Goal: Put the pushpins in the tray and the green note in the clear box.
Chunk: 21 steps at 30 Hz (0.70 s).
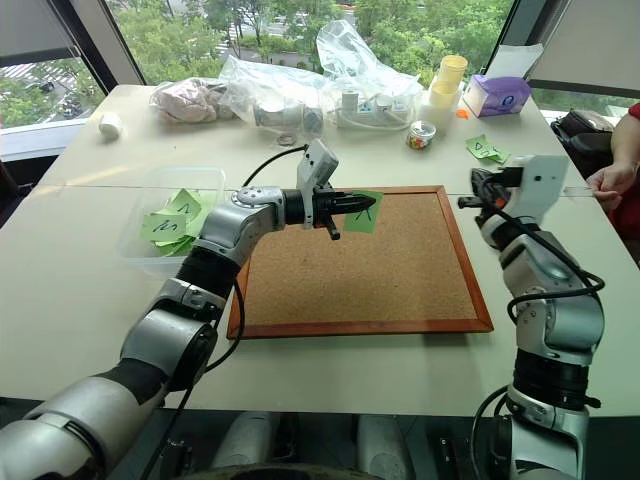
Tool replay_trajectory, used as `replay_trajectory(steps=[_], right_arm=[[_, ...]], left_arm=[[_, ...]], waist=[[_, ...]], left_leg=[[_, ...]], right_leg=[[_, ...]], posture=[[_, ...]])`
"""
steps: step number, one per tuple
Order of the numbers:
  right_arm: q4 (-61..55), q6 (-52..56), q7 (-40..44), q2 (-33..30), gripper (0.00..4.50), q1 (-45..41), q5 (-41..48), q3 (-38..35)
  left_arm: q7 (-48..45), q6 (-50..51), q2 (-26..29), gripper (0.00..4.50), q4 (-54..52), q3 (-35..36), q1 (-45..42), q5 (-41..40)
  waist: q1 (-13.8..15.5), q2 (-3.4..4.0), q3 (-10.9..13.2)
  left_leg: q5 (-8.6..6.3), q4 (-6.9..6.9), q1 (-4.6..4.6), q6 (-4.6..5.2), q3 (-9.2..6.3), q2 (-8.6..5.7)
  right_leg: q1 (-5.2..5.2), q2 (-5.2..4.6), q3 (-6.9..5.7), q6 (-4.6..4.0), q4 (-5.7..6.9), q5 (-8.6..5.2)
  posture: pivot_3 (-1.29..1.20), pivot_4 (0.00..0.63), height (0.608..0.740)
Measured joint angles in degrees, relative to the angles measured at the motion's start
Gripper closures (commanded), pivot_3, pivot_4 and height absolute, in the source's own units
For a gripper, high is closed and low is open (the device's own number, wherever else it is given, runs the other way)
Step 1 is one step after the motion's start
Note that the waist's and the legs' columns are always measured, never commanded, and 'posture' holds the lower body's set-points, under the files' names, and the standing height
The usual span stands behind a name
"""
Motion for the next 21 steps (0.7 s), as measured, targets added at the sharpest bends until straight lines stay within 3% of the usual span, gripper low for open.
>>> replay_trajectory(steps=[5, 15, 19, 21], right_arm=[[9.9, -0.6, -5.0, -1.5, 4.50, 0.2, -5.5, -0.4], [24.0, -5.5, -6.5, -1.3, 4.50, -3.9, -8.5, 0.8], [26.4, -6.3, -5.6, -1.2, 3.12, -4.7, -8.6, 1.4], [27.4, -6.4, -5.4, -1.2, 2.00, -5.0, -8.6, 1.5]], left_arm=[[-3.1, -1.5, 0.8, 4.45, -8.1, -4.9, 0.6, 2.0], [-1.7, 3.0, 0.5, 4.45, -13.8, -5.3, 7.2, 0.8], [-0.1, 5.2, 1.9, 4.50, -16.4, -5.0, 8.8, 0.6], [0.4, 6.1, 2.5, 4.50, -17.1, -4.7, 9.0, 0.5]], waist=[[-0.1, 0.06, 0.0], [-0.4, 0.18, 0.0], [-0.2, 0.18, 0.0], [-0.1, 0.18, 0.0]], left_leg=[[0.00, 0.01, 0.01, 0.01, 0.00, 0.00], [0.00, 0.01, 0.08, 0.01, -0.05, 0.18], [0.00, 0.04, 0.07, 0.01, -0.05, 0.22], [0.00, 0.05, 0.06, 0.01, -0.04, 0.22]], right_leg=[[0.00, 0.02, 0.07, 0.00, 0.00, 0.00], [0.00, 0.10, 0.18, 0.01, 0.09, 0.00], [0.00, 0.07, 0.19, 0.02, 0.09, 0.01], [0.00, 0.07, 0.18, 0.02, 0.09, 0.01]], posture=[[0.00, 0.150, 0.735], [0.00, 0.150, 0.735], [0.00, 0.150, 0.735], [0.00, 0.150, 0.735]])
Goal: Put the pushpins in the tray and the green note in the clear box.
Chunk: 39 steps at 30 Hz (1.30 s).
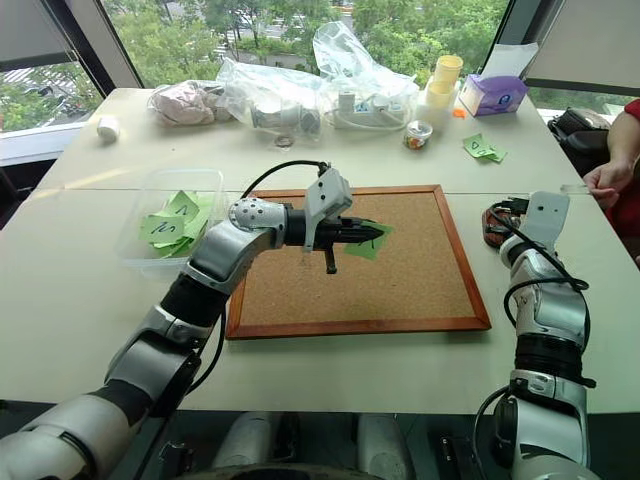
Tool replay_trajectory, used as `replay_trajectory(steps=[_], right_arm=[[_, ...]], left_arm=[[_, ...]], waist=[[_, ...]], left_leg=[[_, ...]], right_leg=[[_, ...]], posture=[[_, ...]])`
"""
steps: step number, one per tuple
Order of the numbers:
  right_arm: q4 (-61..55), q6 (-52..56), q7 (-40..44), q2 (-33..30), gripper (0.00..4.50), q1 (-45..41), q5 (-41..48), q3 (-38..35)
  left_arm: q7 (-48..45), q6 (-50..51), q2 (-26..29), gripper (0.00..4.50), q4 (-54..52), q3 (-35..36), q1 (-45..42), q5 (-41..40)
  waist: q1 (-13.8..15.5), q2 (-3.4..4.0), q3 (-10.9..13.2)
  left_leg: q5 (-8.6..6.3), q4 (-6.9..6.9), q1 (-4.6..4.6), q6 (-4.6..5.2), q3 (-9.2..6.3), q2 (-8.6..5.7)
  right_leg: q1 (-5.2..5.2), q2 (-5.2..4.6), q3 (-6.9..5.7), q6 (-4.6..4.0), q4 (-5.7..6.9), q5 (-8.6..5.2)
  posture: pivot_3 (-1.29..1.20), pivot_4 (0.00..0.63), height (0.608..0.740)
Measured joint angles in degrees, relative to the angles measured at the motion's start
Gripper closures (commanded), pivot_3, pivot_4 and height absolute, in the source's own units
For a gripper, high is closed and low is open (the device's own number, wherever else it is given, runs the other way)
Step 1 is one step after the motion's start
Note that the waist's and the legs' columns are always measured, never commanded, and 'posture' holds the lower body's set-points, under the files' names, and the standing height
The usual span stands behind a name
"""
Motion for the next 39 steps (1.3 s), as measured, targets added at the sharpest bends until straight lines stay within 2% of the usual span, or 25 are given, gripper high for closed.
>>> replay_trajectory(steps=[1, 4, 18, 24, 29, 32, 34, 36, 39], right_arm=[[0.6, -0.1, 0.1, 0.0, 1.65, -0.2, 0.0, 0.1], [2.1, -0.9, 0.4, 0.0, 0.04, -0.2, -0.1, 0.3], [2.8, -1.2, 0.9, 0.5, 0.01, -1.4, 1.7, -0.4], [-6.6, -2.8, 5.9, 0.2, 0.01, 1.6, 4.1, -0.2], [-25.4, 2.7, 16.1, -3.7, 0.01, 4.1, 10.5, 3.8], [-35.6, 9.6, 22.7, -5.0, 0.01, 4.1, 17.3, 9.2], [-38.6, 12.7, 25.2, -5.7, 0.01, 4.1, 19.8, 12.2], [-42.0, 17.0, 28.1, -6.8, 0.01, 3.9, 22.9, 16.0], [-44.0, 19.8, 32.3, -8.3, 0.01, 3.4, 24.7, 20.8]], left_arm=[[0.3, 0.4, 0.3, 4.50, -0.7, 0.1, 0.3, 0.0], [0.9, 1.1, 0.8, 4.50, -2.1, 0.1, 1.2, -0.1], [2.2, 2.4, 2.1, 4.50, -3.2, 1.1, 1.5, -1.2], [3.5, 4.9, 3.8, 4.50, -6.6, 3.1, 2.5, -2.6], [10.7, 13.7, 8.7, 4.50, -14.8, 11.3, 4.0, -4.3], [19.8, 21.4, 10.4, 4.50, -18.4, 16.8, 3.9, -2.9], [25.1, 26.5, 10.7, 4.50, -19.1, 19.1, 3.7, -1.2], [33.2, 36.2, 12.2, 4.50, -19.4, 21.9, 3.4, 2.7], [39.6, 43.3, 13.0, 4.50, -19.5, 26.2, 3.4, 5.4]], waist=[[0.0, 0.00, 0.0], [-0.1, 0.00, 0.0], [-0.1, 0.01, 0.0], [-0.2, 0.06, 0.0], [-0.5, 0.12, 0.1], [-0.2, 0.10, 0.0], [0.0, 0.08, 0.1], [0.1, 0.04, 0.1], [0.2, -0.06, 0.1]], left_leg=[[0.00, 0.00, 0.00, 0.00, 0.00, 0.00], [0.00, 0.00, 0.01, 0.00, 0.00, 0.01], [0.01, 0.02, 0.02, -0.02, 0.03, 0.01], [0.01, 0.02, 0.02, -0.02, 0.00, 0.04], [0.04, 0.04, 0.05, -0.07, -0.03, 0.19], [0.04, 0.05, 0.05, -0.07, -0.08, 0.18], [0.03, 0.07, 0.03, -0.06, -0.08, 0.14], [0.02, 0.07, 0.00, -0.03, -0.13, 0.09], [0.02, 0.07, -0.04, -0.03, -0.20, 0.05]], right_leg=[[0.00, 0.00, 0.00, 0.00, 0.00, 0.00], [0.00, 0.00, 0.00, 0.00, 0.02, 0.00], [0.00, 0.01, 0.00, 0.01, 0.05, 0.00], [-0.01, 0.02, 0.00, 0.01, 0.06, 0.00], [-0.04, 0.11, 0.01, 0.01, 0.17, 0.01], [0.00, 0.12, -0.01, 0.01, 0.18, 0.01], [0.00, 0.09, -0.01, 0.01, 0.17, 0.01], [0.00, 0.07, -0.01, 0.01, 0.16, 0.01], [-0.01, 0.03, -0.09, 0.01, 0.15, 0.01]], posture=[[0.00, 0.150, 0.735], [0.00, 0.150, 0.735], [0.00, 0.150, 0.735], [0.00, 0.150, 0.735], [0.00, 0.150, 0.735], [0.00, 0.150, 0.735], [0.00, 0.150, 0.735], [0.00, 0.150, 0.735], [0.00, 0.150, 0.735]])
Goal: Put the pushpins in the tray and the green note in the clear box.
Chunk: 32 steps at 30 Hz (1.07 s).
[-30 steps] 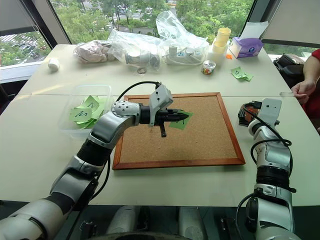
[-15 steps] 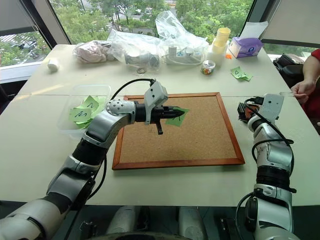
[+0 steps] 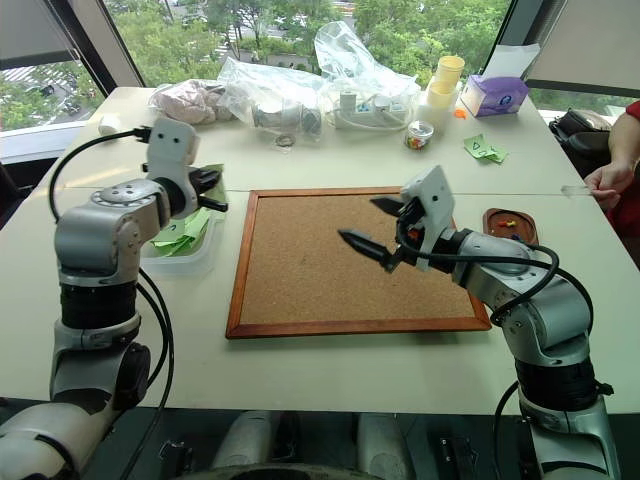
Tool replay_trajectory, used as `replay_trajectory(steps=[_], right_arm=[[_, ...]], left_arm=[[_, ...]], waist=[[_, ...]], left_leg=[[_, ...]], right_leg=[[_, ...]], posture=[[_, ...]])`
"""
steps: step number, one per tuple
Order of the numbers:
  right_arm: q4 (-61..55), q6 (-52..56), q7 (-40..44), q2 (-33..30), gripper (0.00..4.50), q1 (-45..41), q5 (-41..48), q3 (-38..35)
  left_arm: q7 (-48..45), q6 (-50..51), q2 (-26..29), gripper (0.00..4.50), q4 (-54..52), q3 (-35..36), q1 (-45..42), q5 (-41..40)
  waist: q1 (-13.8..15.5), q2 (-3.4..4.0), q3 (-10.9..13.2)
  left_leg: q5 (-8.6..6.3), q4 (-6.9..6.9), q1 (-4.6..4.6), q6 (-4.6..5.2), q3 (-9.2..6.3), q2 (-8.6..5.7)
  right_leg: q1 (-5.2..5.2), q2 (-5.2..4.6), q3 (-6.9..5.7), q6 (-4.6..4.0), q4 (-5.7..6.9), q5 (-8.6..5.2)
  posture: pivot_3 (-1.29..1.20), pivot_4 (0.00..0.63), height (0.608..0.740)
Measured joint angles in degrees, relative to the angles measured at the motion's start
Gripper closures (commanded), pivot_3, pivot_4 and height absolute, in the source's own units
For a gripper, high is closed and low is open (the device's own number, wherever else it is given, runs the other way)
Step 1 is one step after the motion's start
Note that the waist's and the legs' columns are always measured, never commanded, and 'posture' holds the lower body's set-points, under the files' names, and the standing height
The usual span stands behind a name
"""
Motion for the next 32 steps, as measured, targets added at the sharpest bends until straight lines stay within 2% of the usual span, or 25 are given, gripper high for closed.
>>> replay_trajectory(steps=[3, 6, 13, 17, 24, 28, 32], right_arm=[[-0.3, -0.3, 4.6, -1.6, 0.01, -0.8, -0.9, 5.6], [0.7, -1.3, 6.0, -1.9, 0.00, -0.8, -2.4, 7.0], [2.2, -2.8, 7.2, -1.9, 0.00, -0.8, -4.7, 7.3], [2.1, -2.3, 6.9, -1.9, 0.00, -0.8, -4.2, 5.4], [1.5, 4.3, 3.2, -2.0, 0.00, -0.6, 6.0, -9.0], [0.2, 8.5, 2.2, -5.0, 0.00, 2.6, 11.0, -14.9], [-1.4, 9.8, 2.7, -8.5, 0.00, 9.3, 11.8, -16.2]], left_arm=[[3.9, 2.6, 0.2, 4.50, 0.2, 3.6, 0.1, 1.4], [4.8, 2.8, 0.4, 3.54, 0.2, 4.9, 1.8, 1.4], [6.8, 2.9, 0.3, 0.07, -0.2, 4.7, 3.0, 1.5], [6.8, 2.1, 1.5, 0.07, -0.7, 4.1, 3.1, 1.4], [3.8, -2.2, 7.4, 0.07, -4.3, 6.1, 3.3, 0.0], [-5.1, 3.1, 9.0, 0.07, -7.7, 8.5, 2.4, -8.8], [-17.2, 5.1, 12.3, 0.07, -16.0, 7.1, 4.7, -20.6]], waist=[[0.0, -0.11, 0.0], [0.0, -0.14, 0.0], [-0.1, -0.22, 0.0], [-0.1, -0.25, 0.0], [0.0, -0.28, 0.0], [0.3, -0.33, 0.0], [-0.1, -0.37, 0.0]], left_leg=[[0.00, 0.00, -0.01, 0.00, -0.03, -0.02], [0.00, 0.00, -0.01, 0.00, -0.03, -0.03], [0.01, 0.00, 0.00, -0.01, -0.01, -0.02], [0.01, 0.00, 0.00, -0.02, -0.01, -0.02], [0.01, -0.01, 0.00, -0.02, 0.03, -0.01], [0.00, -0.01, -0.01, 0.00, 0.02, -0.05], [-0.01, -0.08, 0.04, -0.01, 0.03, -0.05]], right_leg=[[0.00, -0.03, -0.06, 0.00, 0.00, 0.00], [0.00, -0.05, -0.07, 0.00, 0.01, 0.00], [0.00, -0.06, -0.08, -0.01, 0.01, 0.00], [-0.01, -0.06, -0.08, -0.01, 0.01, 0.00], [-0.02, -0.11, -0.09, -0.02, 0.03, 0.01], [-0.01, -0.16, -0.13, -0.02, 0.02, 0.00], [0.01, -0.17, -0.11, -0.03, -0.01, 0.00]], posture=[[0.00, 0.150, 0.735], [0.00, 0.150, 0.735], [0.00, 0.150, 0.735], [0.00, 0.150, 0.735], [0.00, 0.150, 0.735], [0.00, 0.150, 0.735], [0.00, 0.150, 0.735]])
